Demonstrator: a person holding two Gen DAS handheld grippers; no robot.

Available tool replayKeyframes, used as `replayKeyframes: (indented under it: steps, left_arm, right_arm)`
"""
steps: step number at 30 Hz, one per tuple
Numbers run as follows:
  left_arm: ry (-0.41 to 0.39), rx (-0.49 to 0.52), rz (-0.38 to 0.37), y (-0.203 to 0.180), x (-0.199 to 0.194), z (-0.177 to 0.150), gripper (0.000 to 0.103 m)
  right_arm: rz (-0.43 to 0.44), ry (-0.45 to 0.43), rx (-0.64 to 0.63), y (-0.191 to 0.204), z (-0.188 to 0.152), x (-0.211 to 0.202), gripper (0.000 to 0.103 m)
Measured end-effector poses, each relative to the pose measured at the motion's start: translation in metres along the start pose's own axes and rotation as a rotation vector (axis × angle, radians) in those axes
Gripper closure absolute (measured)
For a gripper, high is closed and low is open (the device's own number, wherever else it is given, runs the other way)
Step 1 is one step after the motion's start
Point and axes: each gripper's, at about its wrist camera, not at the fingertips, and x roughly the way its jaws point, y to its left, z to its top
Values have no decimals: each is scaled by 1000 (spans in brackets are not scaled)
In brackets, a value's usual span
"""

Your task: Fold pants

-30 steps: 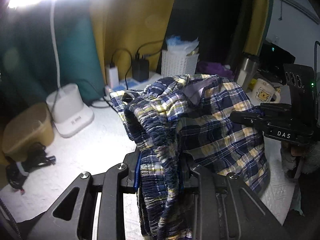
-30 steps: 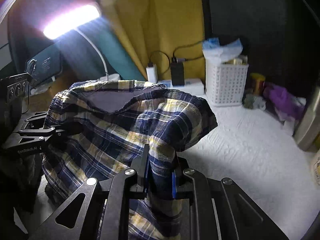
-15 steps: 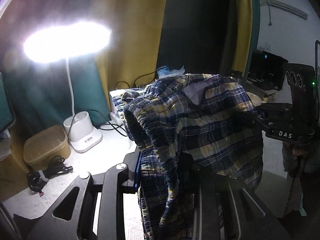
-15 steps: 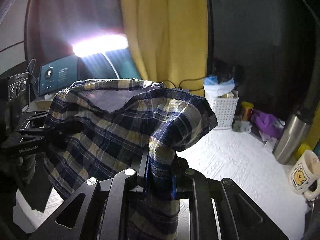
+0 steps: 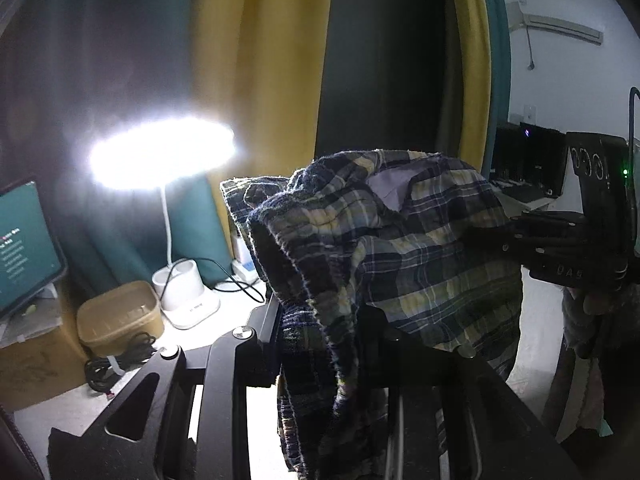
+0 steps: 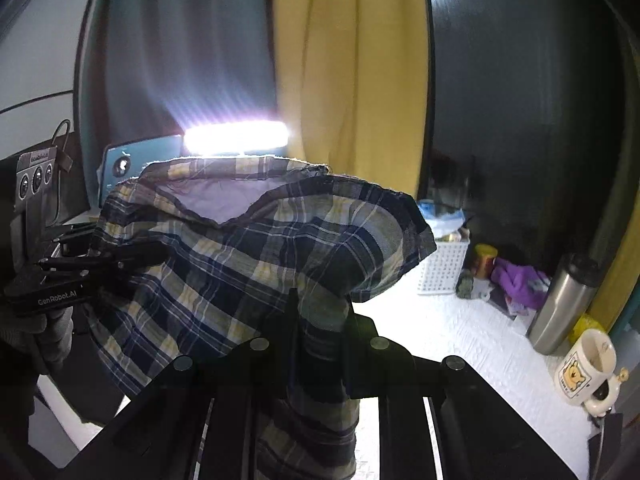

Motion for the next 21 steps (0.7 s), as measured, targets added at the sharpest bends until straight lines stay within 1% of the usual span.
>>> replayKeyframes:
  steps: [7,16,21]
  left_arm:
    - [-48,-13,11,4,-30,-5,77]
    - [-82,-28,58,15,-68,-17,77]
    - [-101,-25,90,18,-94,-31,77]
  right_arm:
    - [15,-41,-32,22,6,-20,87]
    - [56,-75,-77,61,5,-38,87]
    - [80,-82,-87,79,-1,-40,87]
